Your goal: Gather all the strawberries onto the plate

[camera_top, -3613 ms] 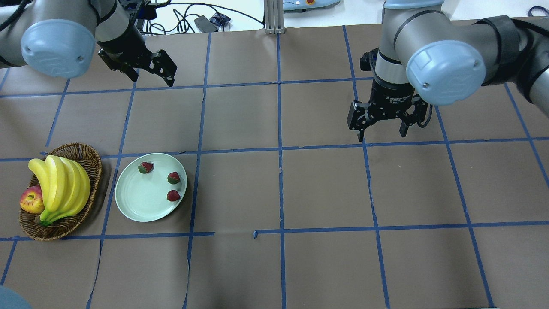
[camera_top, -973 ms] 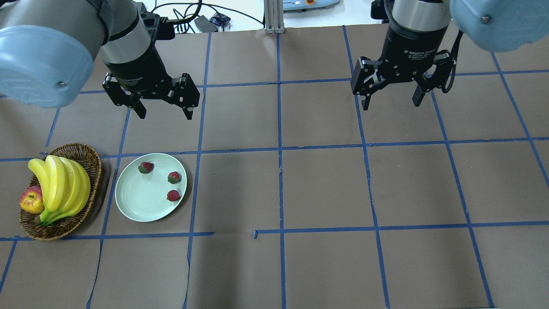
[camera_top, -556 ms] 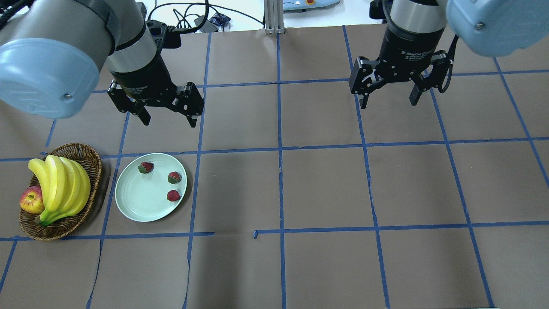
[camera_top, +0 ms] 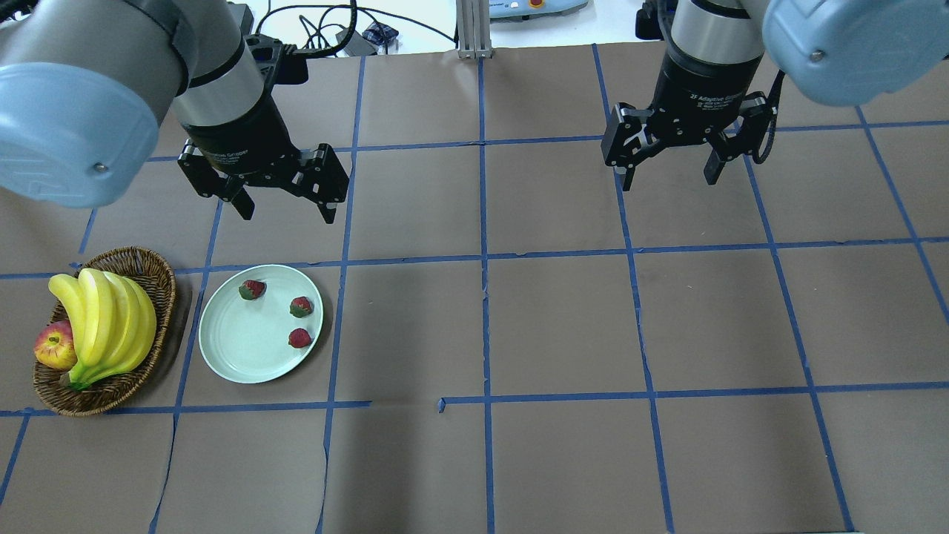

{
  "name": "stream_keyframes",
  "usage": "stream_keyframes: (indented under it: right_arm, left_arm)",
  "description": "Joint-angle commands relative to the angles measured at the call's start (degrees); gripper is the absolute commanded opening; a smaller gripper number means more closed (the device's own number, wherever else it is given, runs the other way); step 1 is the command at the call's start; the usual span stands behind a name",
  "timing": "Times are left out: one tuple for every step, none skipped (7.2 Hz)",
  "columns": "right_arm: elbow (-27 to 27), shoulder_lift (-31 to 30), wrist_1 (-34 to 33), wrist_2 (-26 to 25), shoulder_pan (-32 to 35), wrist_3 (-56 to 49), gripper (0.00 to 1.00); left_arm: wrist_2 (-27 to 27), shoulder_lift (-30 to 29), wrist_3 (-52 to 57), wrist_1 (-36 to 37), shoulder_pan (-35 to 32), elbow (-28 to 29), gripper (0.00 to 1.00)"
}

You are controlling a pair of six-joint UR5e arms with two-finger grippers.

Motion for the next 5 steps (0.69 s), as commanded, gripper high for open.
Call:
stream_keyframes:
  right_arm:
    - [0.27,0.06,-0.24,0.02,0.02,0.16,1.0]
    - [0.27,0.06,-0.33,0.02,0.02,0.08,1.0]
    - [0.36,0.14,-0.15,0.02,0.02,0.08,1.0]
    - [0.53,0.14,-0.33,0.63,0.11,0.6,1.0]
    - [0.97,0.23,-0.5,0.64,0.11,0.08,1.0]
  left_arm:
    - [0.19,0.11,0.02,0.03,0.0,-0.47,1.0]
    - [0.11,0.11,0.02,0.11,0.09,-0.64,1.0]
    - [0.19,0.11,0.02,0.2,0.09,-0.47,1.0]
    - [0.02,0.02,0.02,0.38,0.26,-0.12,1.0]
    - [0.02,0.11,0.02,0.38,0.44,-0.03,1.0]
